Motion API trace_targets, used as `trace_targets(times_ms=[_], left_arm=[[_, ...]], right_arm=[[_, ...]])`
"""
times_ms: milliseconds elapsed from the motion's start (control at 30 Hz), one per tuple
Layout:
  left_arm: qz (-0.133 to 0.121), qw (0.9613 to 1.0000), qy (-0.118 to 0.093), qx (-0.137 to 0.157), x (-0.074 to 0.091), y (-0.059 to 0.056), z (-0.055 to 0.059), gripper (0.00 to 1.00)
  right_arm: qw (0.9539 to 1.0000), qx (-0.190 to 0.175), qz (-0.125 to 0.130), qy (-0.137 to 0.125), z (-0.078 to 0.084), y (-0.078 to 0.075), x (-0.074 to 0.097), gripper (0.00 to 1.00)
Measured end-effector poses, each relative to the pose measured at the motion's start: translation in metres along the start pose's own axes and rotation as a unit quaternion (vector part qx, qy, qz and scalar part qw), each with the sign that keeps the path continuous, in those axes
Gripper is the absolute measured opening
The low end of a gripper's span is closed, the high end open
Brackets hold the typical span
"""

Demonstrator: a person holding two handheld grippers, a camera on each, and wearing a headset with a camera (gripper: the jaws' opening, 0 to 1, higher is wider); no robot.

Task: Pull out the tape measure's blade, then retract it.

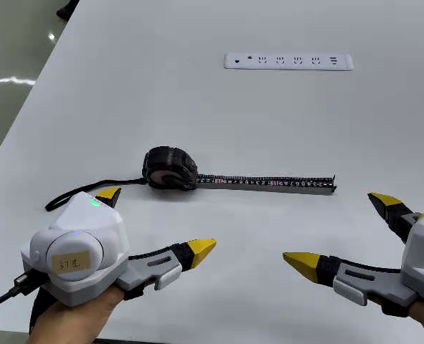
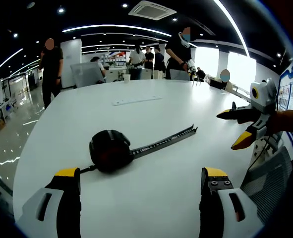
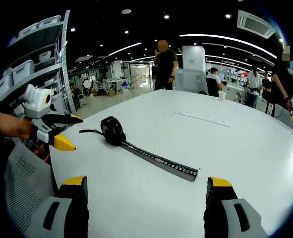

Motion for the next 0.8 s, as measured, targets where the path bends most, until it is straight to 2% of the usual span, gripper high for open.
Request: trace_targets(times_ms=[567, 800], left_arm=[[-0.02, 0.9997, 0.007, 0.009, 0.0017, 0.0056, -0.0015, 0.99], [-0.032, 0.9994, 0.003, 0.016, 0.0001, 0.0087, -0.0049, 0.99]], right_arm=[[1.0, 0.007, 0.0, 0.002, 0.0007, -0.008, -0.0027, 0.98], [0.9998, 0.01, -0.017, 0.01, 0.002, -0.0075, -0.0056, 0.97]])
Point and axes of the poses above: the centre of the closed fingertips' face, and the gripper's own axes: x roughly backward along the fingers, y roughly to its left, z roughly out of its underside, the point moved 1 cm from there along x, roughly backward along the fingers, and after that the axes turned 7 degrees about z, right-handed, at the moved point
